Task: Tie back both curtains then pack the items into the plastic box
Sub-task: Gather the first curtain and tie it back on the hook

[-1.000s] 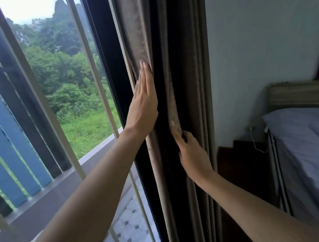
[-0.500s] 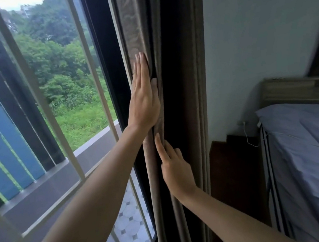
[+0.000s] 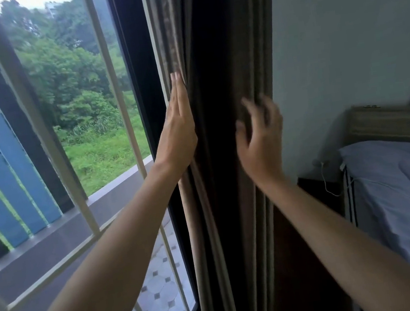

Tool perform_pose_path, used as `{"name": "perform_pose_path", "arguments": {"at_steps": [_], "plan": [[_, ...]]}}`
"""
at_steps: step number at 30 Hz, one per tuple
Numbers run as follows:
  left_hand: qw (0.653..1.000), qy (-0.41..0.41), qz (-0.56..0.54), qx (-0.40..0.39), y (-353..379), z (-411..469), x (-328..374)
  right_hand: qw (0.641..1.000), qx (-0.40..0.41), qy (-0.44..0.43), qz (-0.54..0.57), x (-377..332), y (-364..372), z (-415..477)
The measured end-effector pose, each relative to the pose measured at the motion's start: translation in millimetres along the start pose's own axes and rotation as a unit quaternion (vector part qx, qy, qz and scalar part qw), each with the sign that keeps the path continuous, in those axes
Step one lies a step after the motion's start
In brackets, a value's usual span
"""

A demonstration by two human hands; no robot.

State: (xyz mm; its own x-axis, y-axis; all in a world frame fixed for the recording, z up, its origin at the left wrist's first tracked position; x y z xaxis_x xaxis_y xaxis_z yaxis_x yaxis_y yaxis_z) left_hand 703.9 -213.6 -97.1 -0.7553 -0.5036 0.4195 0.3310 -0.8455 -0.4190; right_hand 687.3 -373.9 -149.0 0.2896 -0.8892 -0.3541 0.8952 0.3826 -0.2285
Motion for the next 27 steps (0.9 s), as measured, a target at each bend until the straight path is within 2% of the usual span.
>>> {"name": "perform_pose_path", "arguments": {"at_steps": [2, 5, 7, 12, 17, 23, 27], "plan": [[1.000, 0.005, 0.011, 0.005, 0.4, -0.2, -1.5, 1.000, -0.021, 0.002, 0.020, 8.6, 6.2, 31.6], [1.000, -0.009, 0.010, 0.010, 0.5, -2.1, -1.1, 0.987, -0.137, 0.028, 0.074, 17.3, 18.2, 44.8], [1.000, -0.016, 0.003, 0.012, -0.9, -3.4, -2.2, 0.976, -0.195, 0.015, 0.094, 19.2, 23.9, 33.4], [1.000, -0.021, 0.003, 0.020, -2.8, -3.0, -4.9, 0.954, -0.262, -0.029, 0.142, 14.8, 29.0, -30.1], [1.000, -0.010, 0.009, 0.013, 0.8, -1.1, -7.5, 0.958, -0.269, -0.080, 0.063, 13.8, 41.3, -97.6], [1.000, -0.004, 0.005, 0.015, 2.1, -1.5, -5.7, 0.954, -0.280, -0.095, 0.049, -6.2, 40.5, -133.4], [0.999, -0.007, -0.013, 0.043, 3.5, -5.5, -3.0, 0.956, -0.271, -0.104, 0.036, -20.3, 43.7, -139.1]]}}
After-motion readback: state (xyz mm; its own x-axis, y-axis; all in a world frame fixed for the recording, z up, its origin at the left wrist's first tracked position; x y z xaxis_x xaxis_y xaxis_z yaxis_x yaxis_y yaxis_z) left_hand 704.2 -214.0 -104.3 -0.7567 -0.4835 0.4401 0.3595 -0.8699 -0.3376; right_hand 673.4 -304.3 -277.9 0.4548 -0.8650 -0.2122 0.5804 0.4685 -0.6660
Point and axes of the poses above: each hand's wrist, its own z-axis towards the middle knuckle, its own y-axis out of the palm, x = y × z, the point moved 2 cm from there along z, towards the middle knuckle, and after that the axes turned 13 degrees about -z, right-handed, at the moved point
